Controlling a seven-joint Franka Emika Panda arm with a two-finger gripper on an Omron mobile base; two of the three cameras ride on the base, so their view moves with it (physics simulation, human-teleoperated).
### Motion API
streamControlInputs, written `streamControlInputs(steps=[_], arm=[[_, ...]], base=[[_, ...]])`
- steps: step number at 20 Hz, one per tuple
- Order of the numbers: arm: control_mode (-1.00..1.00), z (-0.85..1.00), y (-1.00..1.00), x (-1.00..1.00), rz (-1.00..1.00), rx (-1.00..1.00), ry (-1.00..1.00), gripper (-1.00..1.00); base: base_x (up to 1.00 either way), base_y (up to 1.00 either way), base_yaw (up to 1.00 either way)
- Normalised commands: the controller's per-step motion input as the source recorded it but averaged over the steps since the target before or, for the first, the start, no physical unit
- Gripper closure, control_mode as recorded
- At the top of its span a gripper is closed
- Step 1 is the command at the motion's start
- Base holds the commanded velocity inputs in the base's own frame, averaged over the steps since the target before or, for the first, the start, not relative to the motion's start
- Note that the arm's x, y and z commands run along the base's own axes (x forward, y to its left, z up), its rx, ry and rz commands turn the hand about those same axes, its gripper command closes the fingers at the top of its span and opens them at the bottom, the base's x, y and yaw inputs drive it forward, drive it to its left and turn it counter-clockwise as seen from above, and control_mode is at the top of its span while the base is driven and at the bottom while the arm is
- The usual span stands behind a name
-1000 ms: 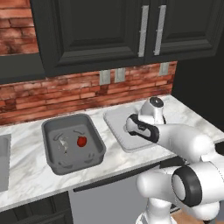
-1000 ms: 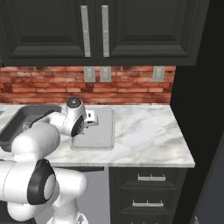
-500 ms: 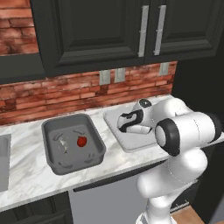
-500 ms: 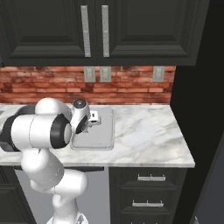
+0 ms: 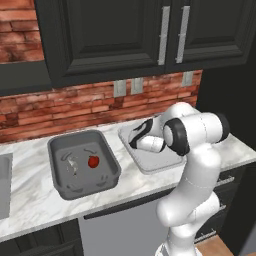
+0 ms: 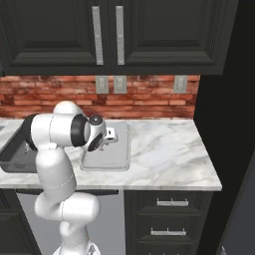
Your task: Place one bell pepper and one fish in each tupperware on the nearby counter, to pack two identical lunches.
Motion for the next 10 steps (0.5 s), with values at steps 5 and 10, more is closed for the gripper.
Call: streamControlInputs(steps=[5, 10], arm=[[-1.00, 0.33, 0.00, -0.22, -0.04, 0.00, 0.00, -1.00], [-1.00, 0.91, 0.00, -0.51, -0.06, 0.00, 0.01, -1.00]], base=[[0.00, 0.00, 0.00], [0.00, 0.00, 0.00]])
